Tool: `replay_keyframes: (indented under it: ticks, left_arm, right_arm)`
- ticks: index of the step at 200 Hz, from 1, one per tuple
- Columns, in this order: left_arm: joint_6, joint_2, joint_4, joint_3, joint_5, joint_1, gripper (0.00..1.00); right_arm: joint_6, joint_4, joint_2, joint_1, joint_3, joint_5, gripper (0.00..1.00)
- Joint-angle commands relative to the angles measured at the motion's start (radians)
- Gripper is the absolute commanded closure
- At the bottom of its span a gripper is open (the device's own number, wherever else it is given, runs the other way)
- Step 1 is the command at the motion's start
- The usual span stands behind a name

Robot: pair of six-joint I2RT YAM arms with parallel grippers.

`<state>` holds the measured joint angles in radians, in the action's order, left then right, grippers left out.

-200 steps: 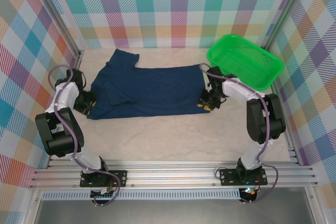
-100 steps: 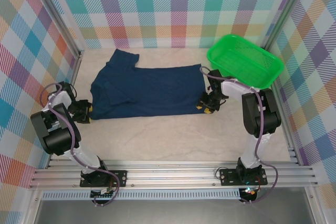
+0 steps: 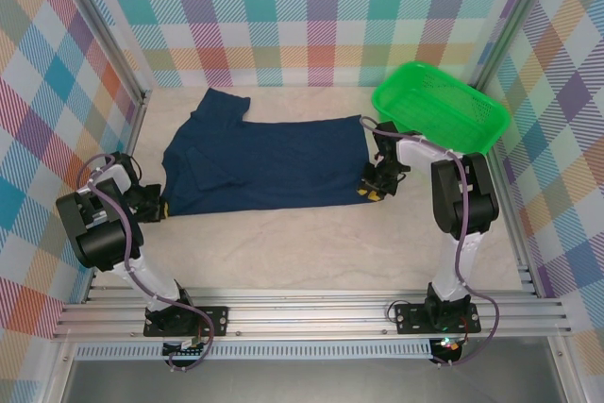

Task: Fold and stack the t-shirts

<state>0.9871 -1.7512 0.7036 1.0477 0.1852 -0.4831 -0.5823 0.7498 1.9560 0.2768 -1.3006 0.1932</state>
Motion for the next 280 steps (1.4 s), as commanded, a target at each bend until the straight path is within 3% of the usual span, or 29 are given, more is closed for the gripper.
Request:
replay_keyframes:
  ticks: [1, 75, 153, 179, 207, 249, 280]
  left_arm:
    - [-0.054, -0.009, 0.045, -0.009, -0.107, -0.025, 1.0]
    - [-0.108, 0.102, 0.094, -0.059, -0.095, 0.005, 1.0]
    - [0.0, 0.387, 0.179, -0.347, -0.082, 0.186, 1.0]
    - [0.008, 0.466, 0.27, -0.391, -0.122, 0.25, 1.0]
    - [-0.006, 0.499, 0.288, -0.399, -0.168, 0.262, 1.0]
    - [-0.035, 0.484, 0.31, -0.347, -0.307, 0.264, 1.0]
    - [-0.011, 0.488, 0.285, -0.369, -0.311, 0.265, 1.0]
  right_arm:
    - [0.03, 0.078, 0.065, -0.002, 0.006, -0.071, 0.76]
    - [0.006, 0.225, -0.017, -0.002, 0.078, -0.124, 0.79]
    - [-0.108, 0.265, -0.197, -0.056, 0.313, -0.089, 0.79]
    - [-0.162, 0.28, -0.287, -0.096, 0.392, -0.136, 0.78]
    - [-0.176, 0.283, -0.339, -0.158, 0.433, -0.17, 0.78]
    - [-0.192, 0.283, -0.353, -0.165, 0.446, -0.164, 0.76]
    - [-0.185, 0.288, -0.398, -0.159, 0.435, -0.174, 0.75]
